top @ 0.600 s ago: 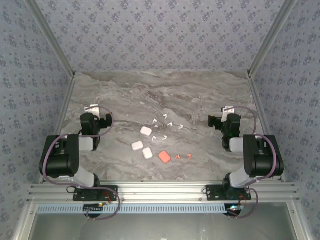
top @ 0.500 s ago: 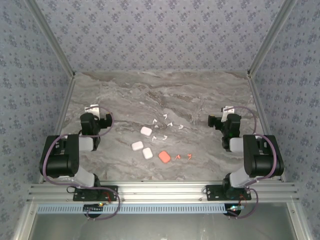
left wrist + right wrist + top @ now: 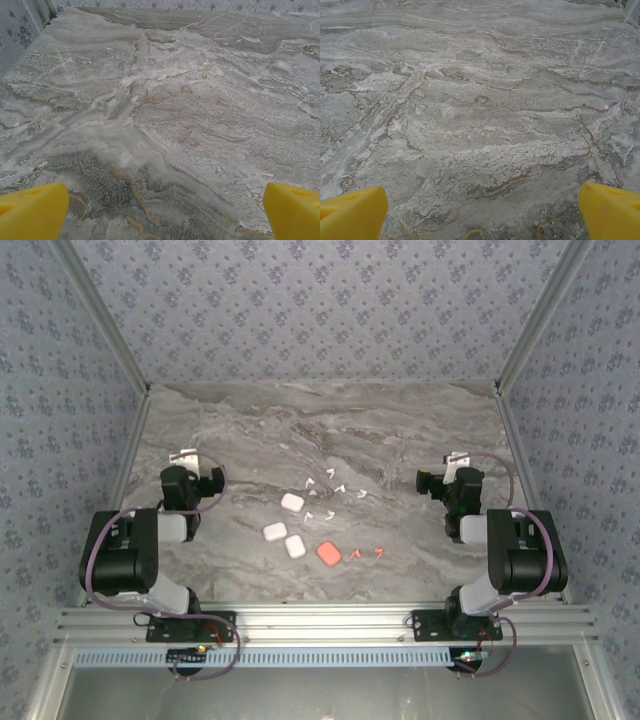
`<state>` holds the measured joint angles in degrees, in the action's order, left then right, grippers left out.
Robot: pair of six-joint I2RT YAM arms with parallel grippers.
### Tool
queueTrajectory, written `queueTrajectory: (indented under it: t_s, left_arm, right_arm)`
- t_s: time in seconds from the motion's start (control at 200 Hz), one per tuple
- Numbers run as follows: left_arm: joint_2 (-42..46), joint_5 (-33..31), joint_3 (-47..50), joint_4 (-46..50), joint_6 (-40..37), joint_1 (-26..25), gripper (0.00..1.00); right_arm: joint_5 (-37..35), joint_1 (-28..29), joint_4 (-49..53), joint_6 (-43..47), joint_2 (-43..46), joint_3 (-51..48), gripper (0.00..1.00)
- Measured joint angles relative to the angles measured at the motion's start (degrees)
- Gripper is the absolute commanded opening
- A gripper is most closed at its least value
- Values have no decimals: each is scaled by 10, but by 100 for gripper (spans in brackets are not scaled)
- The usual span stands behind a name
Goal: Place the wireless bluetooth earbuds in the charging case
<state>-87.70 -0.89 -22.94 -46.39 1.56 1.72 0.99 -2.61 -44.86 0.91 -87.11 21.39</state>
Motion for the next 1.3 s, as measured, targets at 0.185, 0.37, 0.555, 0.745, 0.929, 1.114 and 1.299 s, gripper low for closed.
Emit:
queueTrajectory:
  t_s: [0.185,0.37,0.555,0.745,0.929,1.114,1.299]
  left_arm:
    - [0,0,0,0,0,0,99]
    - [47,-18,-3,65,5,0,99]
    - [189,-39,-67,216,50,0,99]
    - [260,-15,-153,383,165,0,99]
    - [318,65,-139,518,267,-20,99]
    - [399,133,-80,585,348,-63,99]
    - [474,165,0,596,420,-84,99]
  right_arm:
    - [3,-2,0,0,0,0,100]
    - [-2,-3,18,-5,7,5,100]
    - [-3,-11,164,-17,80,79,100]
    - [9,10,359,-42,177,176,100]
    - [14,93,566,-86,248,237,100]
    - [-9,272,719,-164,292,242,96]
    - [-66,458,794,-253,273,242,93]
